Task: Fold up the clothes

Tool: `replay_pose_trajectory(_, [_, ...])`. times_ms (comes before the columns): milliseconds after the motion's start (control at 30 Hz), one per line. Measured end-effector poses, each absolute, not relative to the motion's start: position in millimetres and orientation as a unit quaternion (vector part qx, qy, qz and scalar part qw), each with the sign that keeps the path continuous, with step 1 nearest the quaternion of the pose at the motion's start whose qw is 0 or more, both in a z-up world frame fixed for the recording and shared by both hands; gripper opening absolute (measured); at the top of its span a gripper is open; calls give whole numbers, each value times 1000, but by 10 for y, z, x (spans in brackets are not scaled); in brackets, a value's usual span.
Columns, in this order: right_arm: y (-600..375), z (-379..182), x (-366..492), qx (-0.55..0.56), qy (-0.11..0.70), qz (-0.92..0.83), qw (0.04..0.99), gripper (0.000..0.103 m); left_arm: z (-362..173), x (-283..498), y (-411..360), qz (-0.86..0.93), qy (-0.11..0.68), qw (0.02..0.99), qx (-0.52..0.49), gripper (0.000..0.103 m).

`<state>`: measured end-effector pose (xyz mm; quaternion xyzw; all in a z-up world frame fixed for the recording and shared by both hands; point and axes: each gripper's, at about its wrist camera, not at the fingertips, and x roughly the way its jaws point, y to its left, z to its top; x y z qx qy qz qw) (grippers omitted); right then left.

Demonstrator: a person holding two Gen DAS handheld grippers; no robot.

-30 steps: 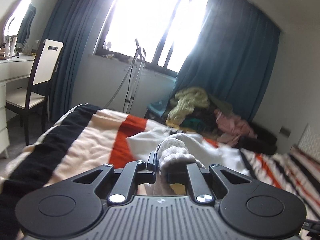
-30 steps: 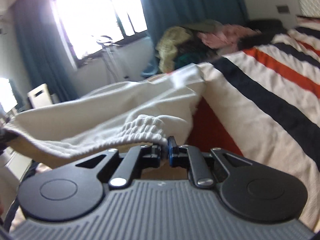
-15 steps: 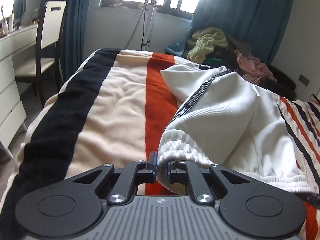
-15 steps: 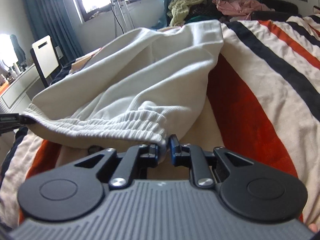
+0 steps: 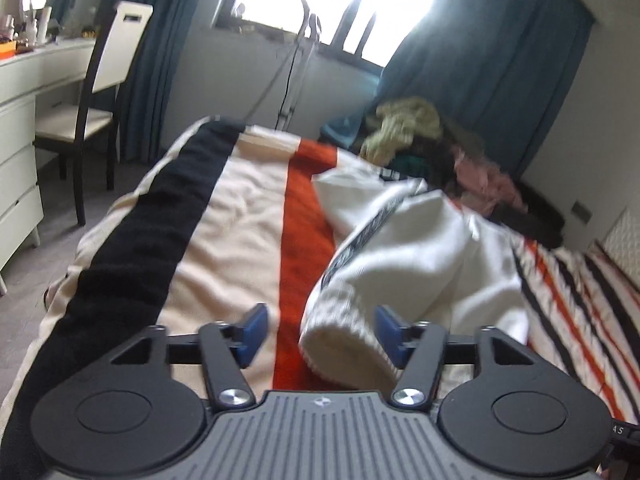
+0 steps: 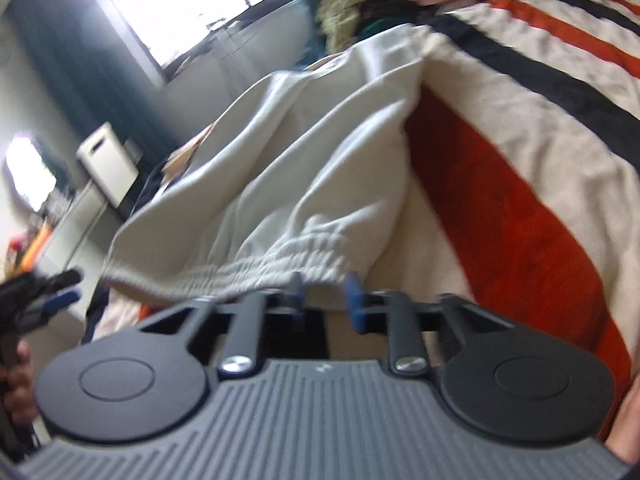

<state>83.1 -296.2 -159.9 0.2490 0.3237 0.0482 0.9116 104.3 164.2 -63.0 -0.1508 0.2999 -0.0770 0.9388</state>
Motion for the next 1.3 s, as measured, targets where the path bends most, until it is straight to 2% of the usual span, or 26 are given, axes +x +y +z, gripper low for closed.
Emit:
replay_pose_trajectory(33, [-2990, -1595, 831, 257, 318, 39, 912, 68, -615, 1059, 1616, -79, 288, 942, -154, 78])
replay_pose_trajectory(67, [-3018, -1591, 831, 265, 312, 29, 912, 73, -600, 1076, 1589, -81, 275, 945, -157, 84])
replay_pose_trajectory(100, [-3047, -1587, 831, 272, 305, 19, 912, 77, -614, 1121, 1548, -81, 274, 945, -157, 84])
replay_pose_trajectory(367, [-3156, -1624, 920, 319, 282, -11, 905, 77, -1013, 1553, 1292, -46, 339, 935, -94, 83])
replay_pose_trajectory(467, [-3170, -1737, 1034, 350, 301, 7, 887, 77, -1164, 1654, 1396, -16, 370, 923, -103, 83])
replay_pose_trajectory(600, [-3210, -2059, 1117, 426, 367, 19, 827, 74, -1230, 1701, 1532, -5, 388, 913, -123, 82])
replay_pose_trajectory(767, [-3250, -2120, 1042, 454, 367, 20, 812, 74, -1231, 1686, 1478, -15, 396, 909, -126, 73])
replay_pose_trajectory(800, [-3255, -2111, 1030, 459, 362, 21, 811, 76, -1234, 1683, 1488, -20, 398, 907, -135, 71])
replay_pose_trajectory(1000, [-3422, -2280, 1052, 565, 322, 37, 759, 70, -1402, 1742, 1636, -63, 421, 872, -241, 65])
replay_pose_trajectory(1100, [-3459, -2359, 1159, 557, 326, 15, 764, 70, -1496, 1805, 1644, -69, 419, 863, -273, 63])
replay_pose_trajectory(1200, [-3401, -2414, 1302, 550, 334, 35, 765, 71, -1534, 1889, 1594, -75, 416, 862, -280, 49])
replay_pose_trajectory(1233, [-3390, -2428, 1326, 548, 334, 48, 765, 71, -1530, 1902, 1573, -70, 413, 863, -281, 48])
replay_pose_trajectory(1300, [-3342, -2437, 1389, 554, 334, 79, 758, 70, -1487, 1916, 1542, -54, 404, 871, -276, 37])
